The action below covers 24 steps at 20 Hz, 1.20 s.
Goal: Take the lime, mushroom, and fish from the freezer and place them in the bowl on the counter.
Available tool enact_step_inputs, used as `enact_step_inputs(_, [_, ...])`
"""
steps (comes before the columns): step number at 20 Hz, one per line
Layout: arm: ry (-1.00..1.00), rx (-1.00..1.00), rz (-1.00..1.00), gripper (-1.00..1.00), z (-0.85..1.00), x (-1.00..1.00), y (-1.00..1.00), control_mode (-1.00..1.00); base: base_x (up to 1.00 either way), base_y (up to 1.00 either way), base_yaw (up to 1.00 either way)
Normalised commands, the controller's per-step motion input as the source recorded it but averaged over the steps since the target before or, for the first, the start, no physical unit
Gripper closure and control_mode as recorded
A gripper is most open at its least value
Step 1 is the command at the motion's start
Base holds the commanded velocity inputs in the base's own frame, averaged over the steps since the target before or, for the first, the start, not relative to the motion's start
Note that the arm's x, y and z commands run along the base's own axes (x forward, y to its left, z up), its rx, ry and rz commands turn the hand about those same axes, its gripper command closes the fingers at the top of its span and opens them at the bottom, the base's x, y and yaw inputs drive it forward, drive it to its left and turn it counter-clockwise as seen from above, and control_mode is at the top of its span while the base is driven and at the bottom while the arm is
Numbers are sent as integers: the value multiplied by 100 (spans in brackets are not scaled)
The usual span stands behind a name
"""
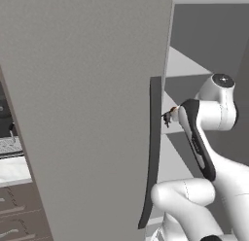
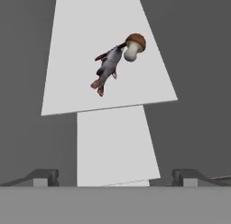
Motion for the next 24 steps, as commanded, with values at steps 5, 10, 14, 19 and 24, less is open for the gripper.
enact_step_inputs(5, [0, 0, 0, -100, -28, 38, 0, -100, 0, 0, 0])
enact_step_inputs(10, [0, 0, 0, -100, -25, 52, 0, -100, 0, 0, 0])
enact_step_inputs(14, [0, 1, 0, -100, -19, 45, 0, -100, 0, 0, 0])
enact_step_inputs(19, [0, 0, 0, -100, -14, 34, 0, -100, 0, 0, 0])
enact_step_inputs(24, [0, 0, 0, -100, -7, 28, 0, -100, 0, 0, 0])
